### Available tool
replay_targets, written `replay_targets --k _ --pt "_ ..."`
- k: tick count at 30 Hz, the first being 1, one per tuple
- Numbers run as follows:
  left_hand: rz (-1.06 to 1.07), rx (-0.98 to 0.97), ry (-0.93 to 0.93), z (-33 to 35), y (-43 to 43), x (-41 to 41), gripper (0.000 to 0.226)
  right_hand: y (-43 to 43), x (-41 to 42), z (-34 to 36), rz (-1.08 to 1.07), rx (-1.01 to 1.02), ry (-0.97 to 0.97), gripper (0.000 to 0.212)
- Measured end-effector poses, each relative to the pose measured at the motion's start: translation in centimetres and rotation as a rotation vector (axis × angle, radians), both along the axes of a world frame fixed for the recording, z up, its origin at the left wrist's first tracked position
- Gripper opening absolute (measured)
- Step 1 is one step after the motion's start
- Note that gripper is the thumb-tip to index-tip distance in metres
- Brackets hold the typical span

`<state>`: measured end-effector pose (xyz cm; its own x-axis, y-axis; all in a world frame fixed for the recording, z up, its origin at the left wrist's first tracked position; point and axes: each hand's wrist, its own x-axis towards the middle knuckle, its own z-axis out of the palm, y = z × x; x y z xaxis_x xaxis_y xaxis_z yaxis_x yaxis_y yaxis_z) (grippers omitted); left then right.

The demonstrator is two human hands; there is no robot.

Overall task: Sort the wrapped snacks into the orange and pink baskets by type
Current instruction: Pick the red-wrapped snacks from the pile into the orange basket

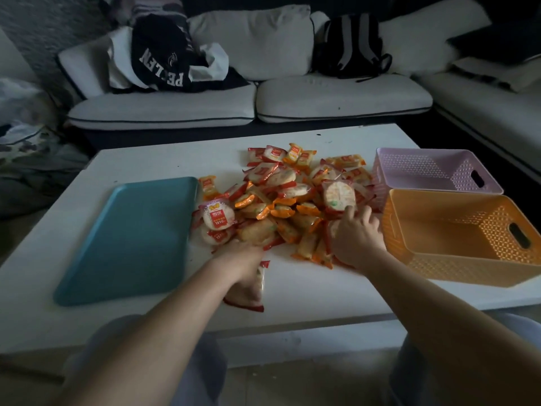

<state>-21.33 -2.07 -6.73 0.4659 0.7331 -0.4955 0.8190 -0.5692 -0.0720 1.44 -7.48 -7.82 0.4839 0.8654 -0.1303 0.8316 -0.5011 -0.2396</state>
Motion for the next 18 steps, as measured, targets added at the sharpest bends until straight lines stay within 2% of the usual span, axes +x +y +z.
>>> replay_targets --k 1,3,6,9,10,13,14,17,18 --pt "0.0 0.001 -0.004 0.2 0.2 0.2 0.055 0.2 0.6 -0.7 -0.033 -0.054 0.055 0.068" --pt "0.017 0.023 -0.051 0.5 0.9 0.4 0.045 0.3 1.4 -1.4 -0.033 -0.152 0.129 0.072" --pt "0.1 0.106 -0.273 1.0 2.2 0.1 0.049 0.3 1.9 -0.9 -0.03 -0.121 0.146 0.077" --pt "0.196 0.174 -0.43 0.2 3.5 -0.1 0.068 0.5 2.5 0.3 -0.049 -0.042 0.188 0.093" --pt "0.228 0.158 -0.478 -0.1 3.7 -0.2 0.071 0.8 2.8 0.6 -0.058 -0.006 0.214 0.086" --pt "0.278 0.092 -0.54 -0.7 3.9 0.2 0.065 1.0 3.6 2.4 -0.018 0.096 0.306 0.025" --pt "0.282 0.094 -0.535 -0.8 3.9 0.3 0.064 1.0 3.9 3.1 0.02 0.108 0.314 0.014" --pt "0.284 0.145 -0.515 -0.1 3.9 0.6 0.058 0.4 4.7 4.4 0.142 0.042 0.257 0.007" --pt "0.286 0.164 -0.517 0.4 3.9 0.7 0.052 0.1 4.8 4.5 0.169 -0.017 0.25 0.01"
